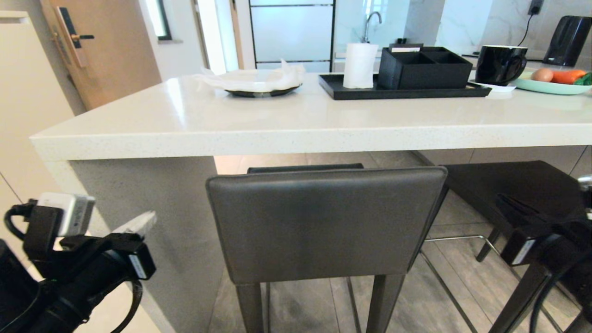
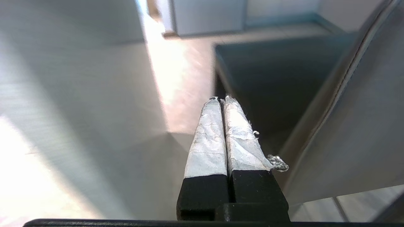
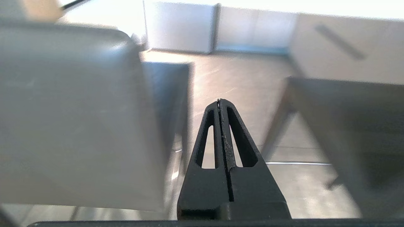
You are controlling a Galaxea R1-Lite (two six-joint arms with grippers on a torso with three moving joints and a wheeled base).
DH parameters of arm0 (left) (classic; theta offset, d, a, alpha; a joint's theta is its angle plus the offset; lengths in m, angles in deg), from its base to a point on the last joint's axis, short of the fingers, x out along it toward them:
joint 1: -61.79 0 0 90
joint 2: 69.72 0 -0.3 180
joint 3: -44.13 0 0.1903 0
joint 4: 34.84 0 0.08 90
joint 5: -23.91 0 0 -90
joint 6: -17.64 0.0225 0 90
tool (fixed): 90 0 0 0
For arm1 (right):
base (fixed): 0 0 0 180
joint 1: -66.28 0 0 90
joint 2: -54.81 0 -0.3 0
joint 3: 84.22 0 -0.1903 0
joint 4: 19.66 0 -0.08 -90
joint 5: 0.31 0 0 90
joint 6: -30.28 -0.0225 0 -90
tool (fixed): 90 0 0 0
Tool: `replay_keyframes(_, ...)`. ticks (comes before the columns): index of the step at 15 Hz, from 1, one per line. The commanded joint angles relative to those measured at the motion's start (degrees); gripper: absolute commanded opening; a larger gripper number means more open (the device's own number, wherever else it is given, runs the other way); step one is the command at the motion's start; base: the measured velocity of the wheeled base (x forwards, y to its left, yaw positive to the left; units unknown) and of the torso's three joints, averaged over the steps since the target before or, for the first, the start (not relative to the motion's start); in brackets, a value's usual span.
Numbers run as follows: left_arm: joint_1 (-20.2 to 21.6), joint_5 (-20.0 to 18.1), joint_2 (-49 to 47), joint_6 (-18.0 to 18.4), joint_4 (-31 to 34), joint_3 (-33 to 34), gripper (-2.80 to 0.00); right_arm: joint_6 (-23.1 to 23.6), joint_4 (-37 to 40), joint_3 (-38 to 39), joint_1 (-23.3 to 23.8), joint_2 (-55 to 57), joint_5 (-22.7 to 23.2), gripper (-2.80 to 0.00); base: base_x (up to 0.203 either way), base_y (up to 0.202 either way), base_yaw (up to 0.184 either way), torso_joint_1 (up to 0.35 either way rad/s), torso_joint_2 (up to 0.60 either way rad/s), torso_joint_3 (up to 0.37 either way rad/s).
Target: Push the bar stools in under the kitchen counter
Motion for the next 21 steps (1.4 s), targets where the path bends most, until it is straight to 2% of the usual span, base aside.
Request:
replay_keyframes(1, 1.4, 0.4, 13.6, 1.0, 4.7, 1.5, -2.80, 0.8, 5.5, 0.0, 4.4, -14.9, -0.4, -2.80, 0.000, 0.000, 0.000, 0.000, 0.00, 0.000)
replay_keyframes(4, 3.2, 0.6, 28.9, 1.9, 18.2, 0.9, -2.80, 1.6, 17.2, 0.5, 10.2, -31.2, -0.5, -2.80, 0.000, 0.000, 0.000, 0.000, 0.00, 0.000)
replay_keyframes(5, 5.5, 0.4, 33.9, 2.0, 23.2, 0.1, -2.80, 1.8, 23.4, -0.1, 11.6, -37.2, -0.4, -2.80, 0.000, 0.000, 0.000, 0.000, 0.00, 0.000)
replay_keyframes(8, 12.9, -1.0, 46.6, 2.2, 36.5, -4.0, -2.80, 2.2, 48.2, -5.5, 15.1, -52.5, -0.8, -2.80, 0.000, 0.000, 0.000, 0.000, 0.00, 0.000)
replay_keyframes(9, 14.8, -1.5, 50.1, 2.2, 40.3, -5.4, -2.80, 2.4, 52.8, -8.7, 15.8, -54.4, -1.8, -2.80, 0.000, 0.000, 0.000, 0.000, 0.00, 0.000)
replay_keyframes(11, 16.6, -2.0, 56.9, 2.2, 50.4, -9.4, -2.80, 3.6, 53.7, -14.9, 16.8, -54.5, -3.4, -2.80, 0.000, 0.000, 0.000, 0.000, 0.00, 0.000)
replay_keyframes(12, 17.4, -1.9, 59.6, 2.2, 58.8, -13.1, -2.80, 4.7, 54.8, -17.2, 18.5, -54.4, -3.5, -2.80, 0.000, 0.000, 0.000, 0.000, 0.00, 0.000)
replay_keyframes(13, 18.0, -1.6, 60.6, 1.9, 62.6, -15.5, -2.80, 5.1, 56.0, -18.2, 21.1, -54.5, -3.1, -2.80, 0.000, 0.000, 0.000, 0.000, 0.00, 0.000)
replay_keyframes(14, 18.3, -1.2, 61.0, 1.7, 63.3, -15.9, -2.80, 5.3, 57.0, -18.8, 23.8, -54.7, -2.1, -2.80, 0.000, 0.000, 0.000, 0.000, 0.00, 0.000)
replay_keyframes(15, 18.3, -0.7, 61.1, 1.5, 63.3, -15.6, -2.80, 5.4, 57.5, -18.3, 26.2, -56.1, 1.2, -2.80, 0.000, 0.000, 0.000, 0.000, 0.00, 0.000)
replay_keyframes(18, 18.3, -1.0, 61.0, 1.6, 61.5, -13.9, -2.80, 5.2, 58.6, -16.1, 25.4, -59.9, 3.3, -2.80, 0.000, 0.000, 0.000, 0.000, 0.00, 0.000)
replay_keyframes(19, 19.3, -0.8, 61.0, 1.7, 61.9, -14.1, -2.80, 5.2, 60.7, -15.9, 24.5, -61.2, 3.7, -2.80, 0.000, 0.000, 0.000, 0.000, 0.00, 0.000)
replay_keyframes(20, 22.2, -1.4, 61.3, 1.9, 62.7, -14.1, -2.80, 5.2, 63.0, -15.9, 24.2, -62.8, 4.2, -2.80, 0.000, 0.000, 0.000, 0.000, 0.00, 0.000)
replay_keyframes(21, 24.6, -4.0, 63.0, 2.0, 63.3, -13.7, -2.80, 5.2, 65.1, -15.4, 24.2, -64.9, 5.0, -2.80, 0.000, 0.000, 0.000, 0.000, 0.00, 0.000)
